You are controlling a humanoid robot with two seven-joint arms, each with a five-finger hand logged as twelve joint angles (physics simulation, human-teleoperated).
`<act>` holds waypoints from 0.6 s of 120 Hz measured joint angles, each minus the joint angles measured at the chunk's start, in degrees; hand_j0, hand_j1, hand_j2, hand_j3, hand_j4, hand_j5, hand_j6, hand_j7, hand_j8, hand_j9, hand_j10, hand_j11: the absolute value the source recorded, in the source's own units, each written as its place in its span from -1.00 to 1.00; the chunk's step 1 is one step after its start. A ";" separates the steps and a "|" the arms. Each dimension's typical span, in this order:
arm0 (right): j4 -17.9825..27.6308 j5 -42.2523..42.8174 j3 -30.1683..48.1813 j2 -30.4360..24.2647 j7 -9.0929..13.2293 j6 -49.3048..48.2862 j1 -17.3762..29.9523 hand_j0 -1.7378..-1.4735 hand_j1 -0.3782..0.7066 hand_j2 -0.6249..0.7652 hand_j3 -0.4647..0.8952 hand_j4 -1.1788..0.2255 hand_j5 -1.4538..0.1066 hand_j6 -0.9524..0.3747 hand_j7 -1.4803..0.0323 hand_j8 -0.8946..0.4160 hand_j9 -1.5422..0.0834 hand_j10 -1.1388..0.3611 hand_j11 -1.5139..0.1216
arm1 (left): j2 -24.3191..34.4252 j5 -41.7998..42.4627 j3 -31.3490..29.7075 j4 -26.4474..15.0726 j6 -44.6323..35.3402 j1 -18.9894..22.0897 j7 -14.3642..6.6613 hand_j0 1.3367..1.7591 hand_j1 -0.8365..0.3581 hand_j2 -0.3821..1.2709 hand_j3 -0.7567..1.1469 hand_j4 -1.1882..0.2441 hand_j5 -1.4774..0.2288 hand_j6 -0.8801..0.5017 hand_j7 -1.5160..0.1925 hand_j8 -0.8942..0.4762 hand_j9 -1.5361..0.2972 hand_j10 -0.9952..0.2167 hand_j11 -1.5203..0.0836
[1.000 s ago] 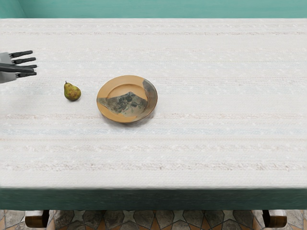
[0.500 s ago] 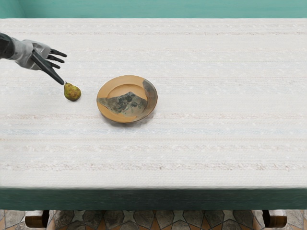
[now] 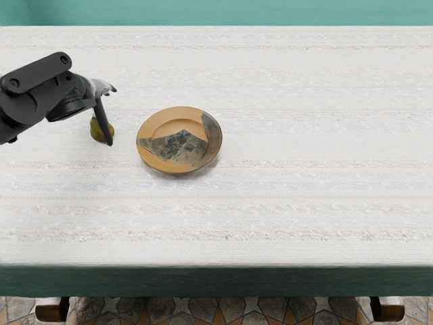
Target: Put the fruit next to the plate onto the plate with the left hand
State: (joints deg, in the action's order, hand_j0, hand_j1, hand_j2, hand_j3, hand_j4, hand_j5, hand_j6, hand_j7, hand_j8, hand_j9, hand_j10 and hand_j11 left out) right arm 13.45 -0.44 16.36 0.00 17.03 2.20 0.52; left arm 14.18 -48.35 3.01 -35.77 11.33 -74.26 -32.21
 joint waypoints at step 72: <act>0.00 0.00 0.01 0.00 -0.01 0.00 -0.08 -0.40 -0.95 -0.10 -0.32 0.68 0.86 0.44 0.96 0.37 0.90 0.52 0.85 | -2.84 -0.85 -13.02 0.07 -14.34 1.71 0.04 0.52 0.52 -0.48 -0.21 0.33 0.38 -0.07 0.42 -0.04 0.35 0.25 0.52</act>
State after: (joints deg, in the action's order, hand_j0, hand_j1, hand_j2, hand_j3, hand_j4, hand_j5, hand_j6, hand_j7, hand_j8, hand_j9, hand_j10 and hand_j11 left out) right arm 13.45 -0.44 16.37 0.00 17.02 2.20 0.44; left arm 11.34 -49.20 -10.01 -35.70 -3.01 -72.56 -32.17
